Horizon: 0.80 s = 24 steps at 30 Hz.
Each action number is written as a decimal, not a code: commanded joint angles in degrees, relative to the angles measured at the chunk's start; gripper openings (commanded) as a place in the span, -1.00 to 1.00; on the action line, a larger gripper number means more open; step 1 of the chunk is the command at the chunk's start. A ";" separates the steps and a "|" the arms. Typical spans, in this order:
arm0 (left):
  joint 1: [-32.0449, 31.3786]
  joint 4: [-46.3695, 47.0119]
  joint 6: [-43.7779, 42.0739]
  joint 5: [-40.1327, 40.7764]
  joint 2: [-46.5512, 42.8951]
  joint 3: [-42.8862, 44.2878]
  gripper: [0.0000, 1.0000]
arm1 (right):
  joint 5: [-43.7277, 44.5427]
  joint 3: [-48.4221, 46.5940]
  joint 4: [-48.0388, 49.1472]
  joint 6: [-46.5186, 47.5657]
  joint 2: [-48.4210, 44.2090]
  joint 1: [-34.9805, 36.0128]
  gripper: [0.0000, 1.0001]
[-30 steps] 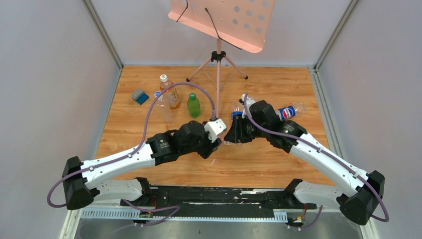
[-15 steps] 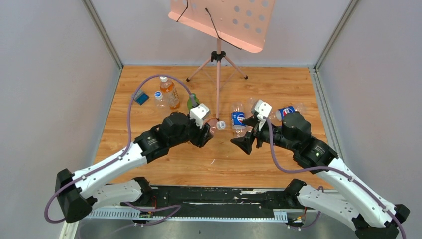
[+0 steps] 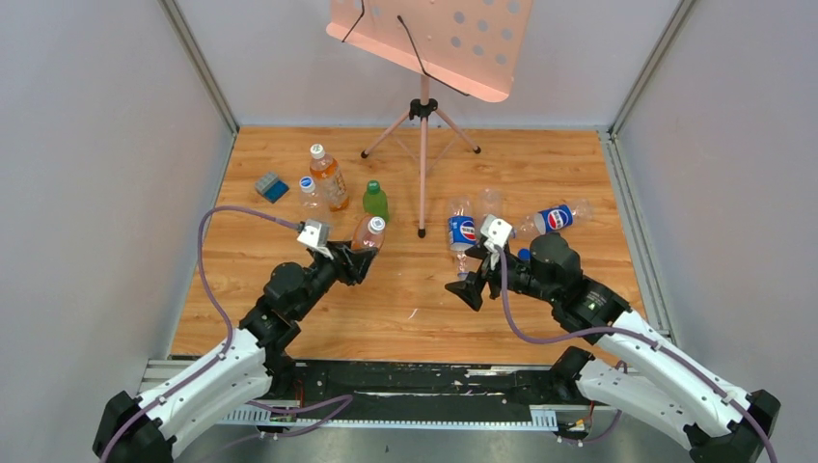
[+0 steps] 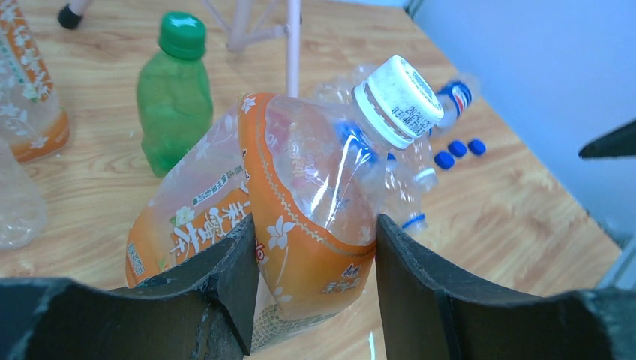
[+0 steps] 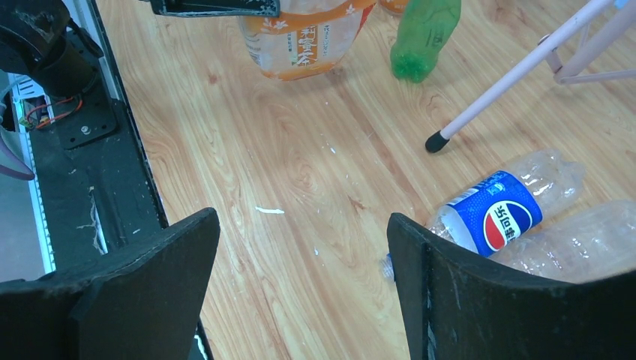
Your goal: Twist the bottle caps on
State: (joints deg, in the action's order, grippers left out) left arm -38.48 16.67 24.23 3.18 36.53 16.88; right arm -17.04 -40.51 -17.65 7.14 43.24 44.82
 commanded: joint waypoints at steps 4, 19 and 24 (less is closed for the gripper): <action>4.34 23.31 9.87 6.45 2.66 -6.64 -1.00 | 1.41 1.71 5.95 -1.60 -3.73 0.18 0.67; 8.94 33.94 19.74 8.45 10.19 -14.45 -0.91 | 0.77 3.41 6.13 -2.13 -4.13 0.18 0.67; 9.03 31.86 20.80 10.43 7.81 -16.30 -0.78 | 0.03 3.67 6.22 -2.13 -3.99 0.20 0.67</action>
State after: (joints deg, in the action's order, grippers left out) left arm -29.91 45.91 42.98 10.63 46.28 1.65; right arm -16.12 -37.32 -13.91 5.78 39.55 44.82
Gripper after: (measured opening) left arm 0.587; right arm 0.834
